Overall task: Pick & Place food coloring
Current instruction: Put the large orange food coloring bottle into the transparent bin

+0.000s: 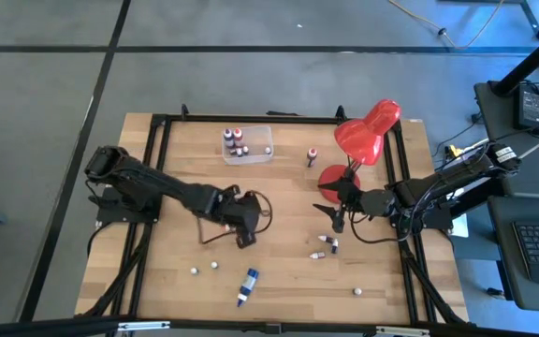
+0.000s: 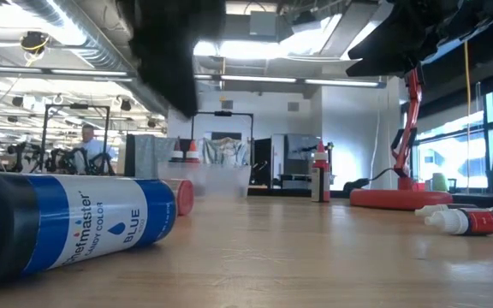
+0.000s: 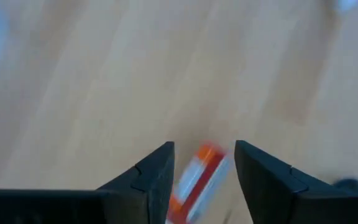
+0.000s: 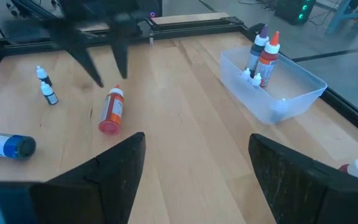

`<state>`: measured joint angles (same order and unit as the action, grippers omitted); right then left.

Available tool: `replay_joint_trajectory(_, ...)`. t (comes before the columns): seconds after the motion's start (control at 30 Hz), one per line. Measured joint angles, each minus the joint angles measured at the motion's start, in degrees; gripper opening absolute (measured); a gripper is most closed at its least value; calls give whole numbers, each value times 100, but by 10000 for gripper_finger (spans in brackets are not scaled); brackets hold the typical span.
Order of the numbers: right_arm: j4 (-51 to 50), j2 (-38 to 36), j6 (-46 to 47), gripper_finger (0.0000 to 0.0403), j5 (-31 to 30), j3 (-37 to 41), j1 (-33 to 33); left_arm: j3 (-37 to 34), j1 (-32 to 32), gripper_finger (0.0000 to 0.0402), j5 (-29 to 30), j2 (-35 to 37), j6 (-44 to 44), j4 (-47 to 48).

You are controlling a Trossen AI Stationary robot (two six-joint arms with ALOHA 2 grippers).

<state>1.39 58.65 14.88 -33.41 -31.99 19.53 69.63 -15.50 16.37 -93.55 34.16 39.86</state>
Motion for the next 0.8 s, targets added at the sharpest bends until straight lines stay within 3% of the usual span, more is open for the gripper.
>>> replay_joint_trajectory(0.2,0,0,6,289,1,-2,0,-344,-579,170,527,593,-785,-661)
replay_joint_trajectory(0.33,-2,0,-16,289,0,-2,0,-1286,-884,171,539,1132,-842,-1842)
replay_joint_trajectory(0.57,-4,0,-62,289,-10,-2,-5,-2940,-1234,170,1221,2077,-1158,-3438)
replay_joint_trajectory(0.8,-15,7,-57,289,-105,-4,-126,-4224,-1267,168,1227,2279,-1799,-4819)
